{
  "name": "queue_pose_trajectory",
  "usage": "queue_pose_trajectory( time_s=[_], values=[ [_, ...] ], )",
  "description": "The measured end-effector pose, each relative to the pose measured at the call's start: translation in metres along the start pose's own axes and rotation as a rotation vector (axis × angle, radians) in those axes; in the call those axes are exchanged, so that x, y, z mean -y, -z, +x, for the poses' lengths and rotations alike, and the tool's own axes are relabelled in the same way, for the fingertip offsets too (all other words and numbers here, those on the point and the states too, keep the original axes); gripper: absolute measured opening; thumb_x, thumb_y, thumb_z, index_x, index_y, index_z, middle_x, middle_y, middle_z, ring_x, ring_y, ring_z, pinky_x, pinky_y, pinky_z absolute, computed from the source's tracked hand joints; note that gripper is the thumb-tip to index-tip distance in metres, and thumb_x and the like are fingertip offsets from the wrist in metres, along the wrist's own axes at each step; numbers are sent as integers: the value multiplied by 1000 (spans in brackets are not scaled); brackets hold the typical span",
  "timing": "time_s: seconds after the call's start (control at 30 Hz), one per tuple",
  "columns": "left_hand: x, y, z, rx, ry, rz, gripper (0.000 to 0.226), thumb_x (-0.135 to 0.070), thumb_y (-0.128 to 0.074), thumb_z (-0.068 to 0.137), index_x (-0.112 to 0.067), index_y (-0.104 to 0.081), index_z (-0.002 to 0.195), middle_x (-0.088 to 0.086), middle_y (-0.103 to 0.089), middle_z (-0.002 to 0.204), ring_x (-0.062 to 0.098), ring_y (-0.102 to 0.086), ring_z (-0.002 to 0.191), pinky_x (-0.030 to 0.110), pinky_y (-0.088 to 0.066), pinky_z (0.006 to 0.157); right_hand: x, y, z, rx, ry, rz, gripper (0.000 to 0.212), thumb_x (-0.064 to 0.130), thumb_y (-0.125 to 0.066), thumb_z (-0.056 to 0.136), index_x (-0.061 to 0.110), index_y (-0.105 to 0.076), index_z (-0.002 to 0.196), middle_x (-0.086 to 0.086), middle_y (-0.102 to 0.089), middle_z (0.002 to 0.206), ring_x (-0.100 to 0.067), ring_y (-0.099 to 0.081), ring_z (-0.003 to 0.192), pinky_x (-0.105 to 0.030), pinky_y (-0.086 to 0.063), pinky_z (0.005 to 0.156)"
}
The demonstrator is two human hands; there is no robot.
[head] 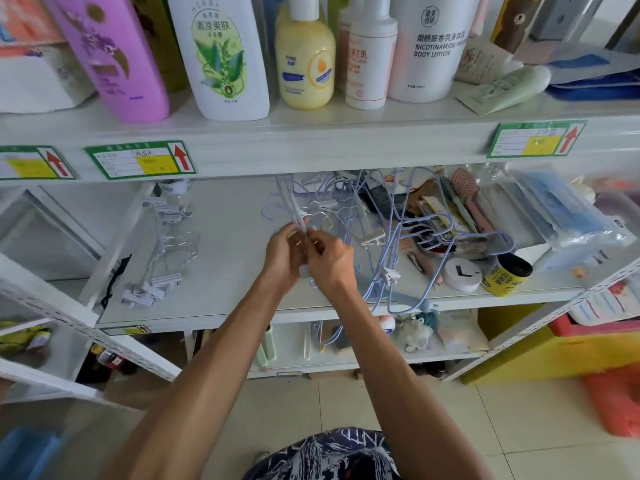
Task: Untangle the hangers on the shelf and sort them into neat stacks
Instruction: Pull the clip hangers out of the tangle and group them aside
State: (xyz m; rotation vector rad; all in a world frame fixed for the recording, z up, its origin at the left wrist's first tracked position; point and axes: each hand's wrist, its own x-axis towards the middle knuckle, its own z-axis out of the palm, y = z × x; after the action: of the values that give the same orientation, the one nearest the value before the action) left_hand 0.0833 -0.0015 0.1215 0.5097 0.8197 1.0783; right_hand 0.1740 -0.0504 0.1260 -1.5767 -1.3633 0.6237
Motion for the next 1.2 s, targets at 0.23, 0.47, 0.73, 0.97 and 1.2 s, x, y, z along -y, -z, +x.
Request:
queue_pose_trajectory(
  time_s=[0.23,0.47,0.73,0.97,1.2],
  values=[
    [-18,-2,9,-78,-34,191,41,-37,-40,105,-4,-64,109,5,-58,68,19,-57,62,32,-54,64,0,8,10,-83,-24,22,49,41,-52,99,11,-68,64,0,-61,55,-6,-52,45,-19,-36,46],
    [-41,27,-15,120,73,159,43,-35,-35,106,-1,-61,100,-5,-38,54,10,-38,45,30,-53,57,-10,22,40,-86,-265,72,46,36,-55,96,20,-46,138,-5,-52,121,-17,-58,93,-35,-49,82],
    [-78,81,-28,52,60,505,39,-35,-42,105,0,-58,107,-2,-38,53,13,-41,44,32,-53,55,17,-32,54,207,-181,-11,42,43,-74,84,20,-68,118,0,-70,83,-13,-64,76,-21,-44,72],
    [-118,135,-31,-100,45,626,35,-35,-51,102,0,-58,104,-3,-36,55,11,-36,44,29,-42,53,51,-89,68,458,66,-344,60,41,-84,73,17,-65,125,-8,-66,106,-19,-61,99,-26,-47,87],
    [-164,183,-36,-146,-60,1099,16,-20,-61,91,-4,-61,93,7,-57,65,17,-56,54,39,-58,62,55,-178,54,377,111,-365,28,33,-71,87,12,-61,104,-16,-69,89,-32,-66,77,-34,-52,69]
  ],
)
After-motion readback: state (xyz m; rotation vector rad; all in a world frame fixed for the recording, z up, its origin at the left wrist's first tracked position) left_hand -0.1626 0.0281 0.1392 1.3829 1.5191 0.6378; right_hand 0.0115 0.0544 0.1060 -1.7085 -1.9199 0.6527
